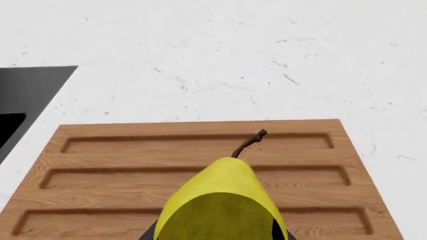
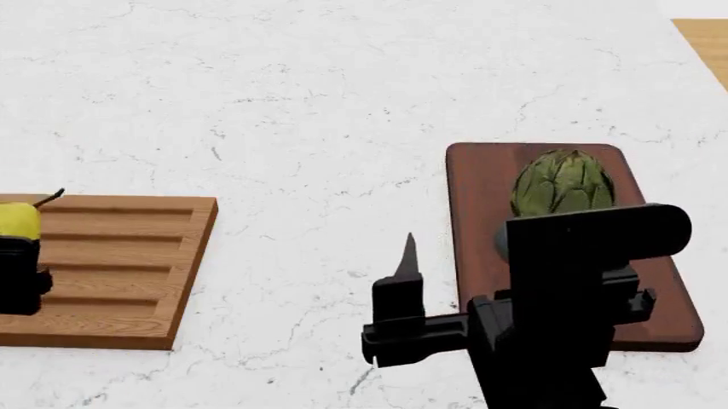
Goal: Place the pear and the artichoke on separate cutting boards.
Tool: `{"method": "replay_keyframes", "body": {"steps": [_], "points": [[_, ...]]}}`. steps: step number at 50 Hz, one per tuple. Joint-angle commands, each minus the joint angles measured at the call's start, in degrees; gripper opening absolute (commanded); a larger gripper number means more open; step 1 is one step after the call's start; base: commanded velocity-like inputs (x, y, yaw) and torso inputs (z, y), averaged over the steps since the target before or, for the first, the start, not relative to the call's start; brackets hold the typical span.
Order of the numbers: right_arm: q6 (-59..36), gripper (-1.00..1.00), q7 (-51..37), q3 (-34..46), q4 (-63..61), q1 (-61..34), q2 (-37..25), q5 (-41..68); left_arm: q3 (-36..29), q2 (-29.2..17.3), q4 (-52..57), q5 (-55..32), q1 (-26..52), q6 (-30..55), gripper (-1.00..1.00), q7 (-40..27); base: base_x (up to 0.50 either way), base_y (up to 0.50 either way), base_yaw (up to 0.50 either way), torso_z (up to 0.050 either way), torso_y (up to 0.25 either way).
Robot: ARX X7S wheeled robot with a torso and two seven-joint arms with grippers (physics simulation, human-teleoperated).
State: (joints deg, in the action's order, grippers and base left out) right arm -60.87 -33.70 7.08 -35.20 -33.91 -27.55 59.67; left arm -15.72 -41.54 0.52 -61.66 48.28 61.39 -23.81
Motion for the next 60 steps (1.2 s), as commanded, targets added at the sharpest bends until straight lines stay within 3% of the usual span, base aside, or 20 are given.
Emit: {"method": "replay_keyframes", "body": {"steps": [1,10,11,31,41,49,53,57,60], "points": [[0.9,1.00,0.2,0.2,-0.2,1.3,0.1,-0.1,-1.4,0.6,-3.1,1.9,-0.7,-1.7,-1.00,0.1,0.00,0.00,0.00,0.000,0.000],[1.7,1.00,0.1,0.5,0.2,1.3,0.9,-0.2,-2.1,0.7,-4.1,2.3,0.6,-1.7,-1.00,1.3,0.00,0.00,0.00,0.000,0.000],[2.0,1.00,0.3,0.7,0.3,1.5,1.0,-0.4,-2.1,0.6,-4.0,2.3,0.7,-1.6,1.00,1.2,0.00,0.00,0.00,0.000,0.000],[3.3,1.00,0.5,1.9,0.9,2.4,1.7,-1.1,-0.9,-1.4,2.5,0.0,3.9,1.8,1.00,-2.3,0.00,0.00,0.00,0.000,0.000],[3.4,1.00,0.1,1.5,0.4,2.8,1.4,-0.5,3.9,-3.1,11.6,-8.7,6.6,7.6,1.00,-8.5,0.00,0.00,0.00,0.000,0.000],[4.3,1.00,-0.8,-1.1,-0.3,3.1,1.2,1.3,10.5,-5.8,20.8,-21.0,11.3,12.7,1.00,-19.0,0.00,0.00,0.00,0.000,0.000],[5.2,1.00,-2.0,-4.8,-2.7,4.7,0.1,4.1,14.7,-9.0,28.8,-34.0,10.9,12.8,1.00,-30.1,0.00,0.00,0.00,0.000,0.000],[6.8,1.00,-1.6,-7.3,-5.3,8.2,-1.9,3.8,19.5,-13.4,37.2,-46.8,5.4,7.6,1.00,-40.2,0.00,0.00,0.00,0.000,0.000],[9.2,1.00,0.3,-8.9,-7.5,13.7,-3.8,1.7,25.7,-15.6,42.6,-52.1,-2.1,4.4,1.00,-42.9,0.00,0.00,0.00,0.000,0.000]]}}
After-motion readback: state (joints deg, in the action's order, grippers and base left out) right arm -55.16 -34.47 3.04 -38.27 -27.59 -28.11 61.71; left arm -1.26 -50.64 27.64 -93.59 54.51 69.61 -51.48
